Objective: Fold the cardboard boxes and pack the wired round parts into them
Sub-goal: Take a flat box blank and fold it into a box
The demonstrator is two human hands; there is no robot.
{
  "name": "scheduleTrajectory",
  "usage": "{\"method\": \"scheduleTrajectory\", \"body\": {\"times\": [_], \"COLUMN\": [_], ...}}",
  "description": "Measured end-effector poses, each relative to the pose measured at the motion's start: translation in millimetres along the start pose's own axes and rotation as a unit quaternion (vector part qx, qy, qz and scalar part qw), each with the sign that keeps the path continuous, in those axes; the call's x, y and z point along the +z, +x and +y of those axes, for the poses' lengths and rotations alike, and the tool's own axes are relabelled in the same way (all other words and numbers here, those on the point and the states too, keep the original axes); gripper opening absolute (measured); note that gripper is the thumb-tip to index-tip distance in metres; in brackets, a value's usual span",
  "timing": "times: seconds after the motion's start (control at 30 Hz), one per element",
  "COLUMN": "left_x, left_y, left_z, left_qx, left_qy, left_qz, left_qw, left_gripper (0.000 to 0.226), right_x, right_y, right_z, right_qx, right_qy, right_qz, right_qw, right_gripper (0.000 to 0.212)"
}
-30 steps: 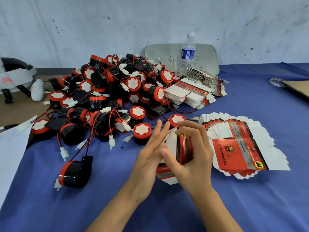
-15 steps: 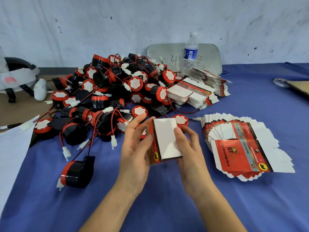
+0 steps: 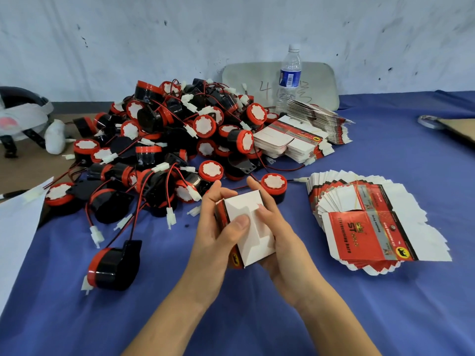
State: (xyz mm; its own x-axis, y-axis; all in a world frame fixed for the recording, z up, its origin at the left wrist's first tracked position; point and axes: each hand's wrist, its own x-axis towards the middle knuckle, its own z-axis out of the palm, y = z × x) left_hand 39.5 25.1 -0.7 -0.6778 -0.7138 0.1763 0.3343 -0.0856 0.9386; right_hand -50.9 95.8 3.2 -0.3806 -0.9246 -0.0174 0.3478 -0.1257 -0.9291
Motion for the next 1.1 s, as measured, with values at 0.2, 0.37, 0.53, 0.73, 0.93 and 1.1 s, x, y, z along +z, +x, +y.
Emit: {"method": "scheduleTrajectory", "body": {"times": [0.2,0.37,0.53,0.73,0.93,1.1], "left_x": [-1.5,-4.0,-4.4,-1.2,0.6,-0.7], "left_y": [1.0,3.8,3.0,2.2,0.2,3.9], "left_z": [1.9,4.3,5.3,3.2,-2.6,-6.9], "left_qx": [0.007,0.008,-0.006,-0.036,-0.029,-0.022], "left_qy": [0.006,-0.024,-0.042,-0.009,0.034,0.014], "left_qz": [0.004,0.024,0.007,0.005,-0.013,0.008], "left_qw": [1.0,0.999,0.999,0.999,0.999,1.0], "left_gripper": [0.047,0.044,0.05,0.067,0.063,0.053], "right_x": [-4.0,-5.9,-5.2,-6.4,-6.5,-3.6], "right_y": [-4.8,-9.0,-7.7,-2.8,-2.7,-3.7], "right_z": [-5.4,-9.7,-6.2,-2.5,-1.7,-0.5], "right_qx": [-0.034,-0.118,-0.207,-0.194,-0.175,-0.151], "right_qy": [0.006,-0.101,-0.194,-0.16,-0.129,-0.098], "right_qz": [-0.021,-0.09,-0.085,-0.019,0.008,0.023], "right_qw": [0.999,0.984,0.955,0.968,0.976,0.983], "right_gripper": [0.046,0.081,0.045,0.021,0.025,0.035]}}
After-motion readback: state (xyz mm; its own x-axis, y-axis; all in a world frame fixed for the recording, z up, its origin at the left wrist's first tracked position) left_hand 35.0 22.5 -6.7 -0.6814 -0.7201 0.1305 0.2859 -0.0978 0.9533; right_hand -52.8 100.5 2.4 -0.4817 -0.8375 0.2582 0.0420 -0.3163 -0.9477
